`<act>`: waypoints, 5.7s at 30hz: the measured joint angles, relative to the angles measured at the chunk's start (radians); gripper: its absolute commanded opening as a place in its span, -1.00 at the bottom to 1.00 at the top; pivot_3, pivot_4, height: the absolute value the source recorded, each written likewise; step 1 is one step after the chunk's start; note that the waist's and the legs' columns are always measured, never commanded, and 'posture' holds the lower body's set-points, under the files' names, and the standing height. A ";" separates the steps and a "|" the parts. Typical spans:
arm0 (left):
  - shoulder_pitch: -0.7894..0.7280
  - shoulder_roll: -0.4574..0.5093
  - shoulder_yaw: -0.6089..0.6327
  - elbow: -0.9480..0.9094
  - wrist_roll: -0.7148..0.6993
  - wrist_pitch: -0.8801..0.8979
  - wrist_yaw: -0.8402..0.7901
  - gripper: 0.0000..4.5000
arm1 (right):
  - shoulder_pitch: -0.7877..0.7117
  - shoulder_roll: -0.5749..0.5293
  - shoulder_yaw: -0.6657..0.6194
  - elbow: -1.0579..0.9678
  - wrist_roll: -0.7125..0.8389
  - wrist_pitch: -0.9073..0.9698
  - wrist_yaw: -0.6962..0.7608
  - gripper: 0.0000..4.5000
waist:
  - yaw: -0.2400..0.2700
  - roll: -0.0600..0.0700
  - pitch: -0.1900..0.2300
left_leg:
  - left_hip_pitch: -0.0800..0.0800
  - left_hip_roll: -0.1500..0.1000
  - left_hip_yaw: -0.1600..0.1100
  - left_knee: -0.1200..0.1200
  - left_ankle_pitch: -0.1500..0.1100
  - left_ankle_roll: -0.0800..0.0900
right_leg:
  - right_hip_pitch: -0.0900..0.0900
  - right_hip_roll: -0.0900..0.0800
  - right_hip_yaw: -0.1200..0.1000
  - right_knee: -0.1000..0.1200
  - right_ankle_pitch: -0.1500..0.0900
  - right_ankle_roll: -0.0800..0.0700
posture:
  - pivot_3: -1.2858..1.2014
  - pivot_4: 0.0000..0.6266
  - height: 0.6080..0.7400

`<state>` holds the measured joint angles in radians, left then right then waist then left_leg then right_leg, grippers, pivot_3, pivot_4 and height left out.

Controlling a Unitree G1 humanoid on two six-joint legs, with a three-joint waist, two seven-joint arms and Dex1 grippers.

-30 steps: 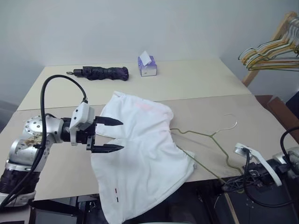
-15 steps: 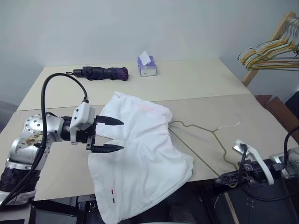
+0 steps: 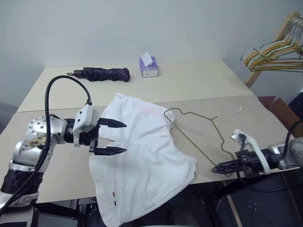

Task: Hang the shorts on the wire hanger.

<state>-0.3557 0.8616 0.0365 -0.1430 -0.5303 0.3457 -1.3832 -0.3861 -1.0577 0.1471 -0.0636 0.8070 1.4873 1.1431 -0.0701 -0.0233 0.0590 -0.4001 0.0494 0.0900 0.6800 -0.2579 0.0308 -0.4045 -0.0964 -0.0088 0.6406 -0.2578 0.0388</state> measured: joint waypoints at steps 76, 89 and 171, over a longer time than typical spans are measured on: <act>-0.057 0.043 -0.017 0.037 0.013 0.028 -0.072 0.99 | -0.011 0.055 0.163 0.238 -0.122 -0.180 0.160 -1.00 | 0.005 0.001 0.001 | -0.001 0.000 -0.001 0.000 0.000 0.000 | 0.000 0.001 0.000 -0.001 0.000 0.000 | -0.05 -0.77 1.00; -0.057 0.047 -0.016 0.037 0.014 0.028 -0.072 0.99 | -0.019 0.051 0.168 0.286 -0.156 -0.274 0.286 -1.00 | 0.010 0.001 0.001 | -0.001 0.000 -0.001 0.000 0.000 0.000 | 0.000 0.001 -0.001 -0.001 0.000 0.000 | -0.03 -0.81 1.00; 0.007 0.032 -0.003 0.033 0.020 -0.040 0.000 0.99 | -0.404 0.326 0.432 0.775 -0.633 -0.713 0.421 -1.00 | -0.013 -0.026 -0.036 | 0.002 0.002 0.002 0.000 0.004 -0.008 | 0.003 0.003 -0.004 0.001 0.002 -0.002 | -0.01 -1.00 1.00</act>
<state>-0.3482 0.8932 0.0331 -0.1103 -0.5103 0.3059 -1.3830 -0.7901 -0.7318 0.5791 0.7112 0.1743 0.7744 1.5640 -0.0832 -0.0490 0.0228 -0.3977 0.0519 0.0925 0.6800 -0.2538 0.0229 -0.4017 -0.0935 -0.0128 0.6417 -0.2563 0.0365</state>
